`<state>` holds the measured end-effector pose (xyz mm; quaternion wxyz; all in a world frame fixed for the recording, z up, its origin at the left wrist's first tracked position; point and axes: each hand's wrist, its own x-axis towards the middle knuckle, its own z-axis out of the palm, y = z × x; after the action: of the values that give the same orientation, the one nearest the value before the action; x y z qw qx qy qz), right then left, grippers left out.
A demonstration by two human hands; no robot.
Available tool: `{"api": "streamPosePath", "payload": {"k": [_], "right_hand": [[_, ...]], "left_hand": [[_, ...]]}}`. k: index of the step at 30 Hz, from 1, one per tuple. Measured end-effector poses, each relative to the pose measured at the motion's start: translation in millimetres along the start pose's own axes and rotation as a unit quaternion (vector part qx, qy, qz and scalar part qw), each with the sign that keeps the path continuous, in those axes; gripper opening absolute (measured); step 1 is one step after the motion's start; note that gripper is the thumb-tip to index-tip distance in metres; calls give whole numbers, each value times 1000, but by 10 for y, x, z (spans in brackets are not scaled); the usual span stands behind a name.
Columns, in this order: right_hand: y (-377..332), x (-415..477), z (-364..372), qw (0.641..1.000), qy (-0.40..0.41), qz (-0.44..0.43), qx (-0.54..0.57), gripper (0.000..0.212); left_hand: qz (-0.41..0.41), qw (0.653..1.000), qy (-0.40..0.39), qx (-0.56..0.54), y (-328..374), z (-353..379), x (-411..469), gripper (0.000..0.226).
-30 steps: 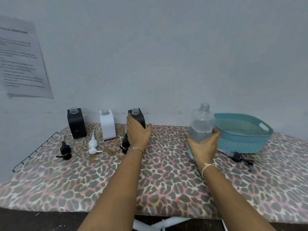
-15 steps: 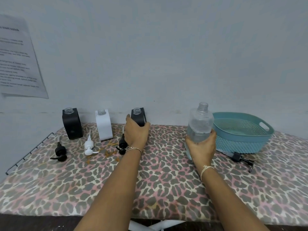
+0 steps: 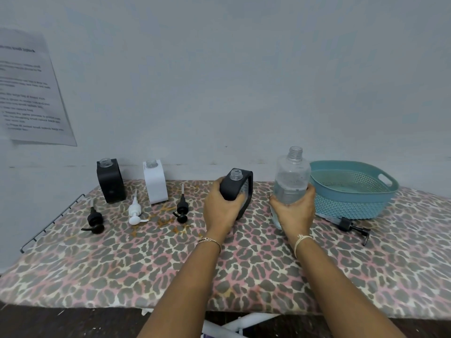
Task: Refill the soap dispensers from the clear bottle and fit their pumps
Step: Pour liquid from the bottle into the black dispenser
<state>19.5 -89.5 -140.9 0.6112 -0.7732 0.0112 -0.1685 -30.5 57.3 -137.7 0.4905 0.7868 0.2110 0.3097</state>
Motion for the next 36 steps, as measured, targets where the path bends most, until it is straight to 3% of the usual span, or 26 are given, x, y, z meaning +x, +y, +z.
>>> {"api": "streamPosePath", "payload": {"k": [3, 13, 23, 31, 36], "right_hand": [[3, 12, 4, 1000, 1, 1, -2, 80], [-7, 1, 79, 999, 26, 8, 17, 81], [-18, 25, 11, 999, 2, 3, 42, 77], [-61, 78, -170, 992, -48, -71, -93, 67], [-110, 116, -271, 965, -94, -135, -205, 72]], "left_hand": [[15, 1000, 0, 10, -12, 13, -32, 67], [44, 999, -1, 28, -46, 62, -13, 69], [66, 996, -11, 51, -104, 26, -106, 71], [58, 995, -36, 78, -73, 21, -119, 73], [54, 995, -36, 75, -74, 18, -124, 74]]}}
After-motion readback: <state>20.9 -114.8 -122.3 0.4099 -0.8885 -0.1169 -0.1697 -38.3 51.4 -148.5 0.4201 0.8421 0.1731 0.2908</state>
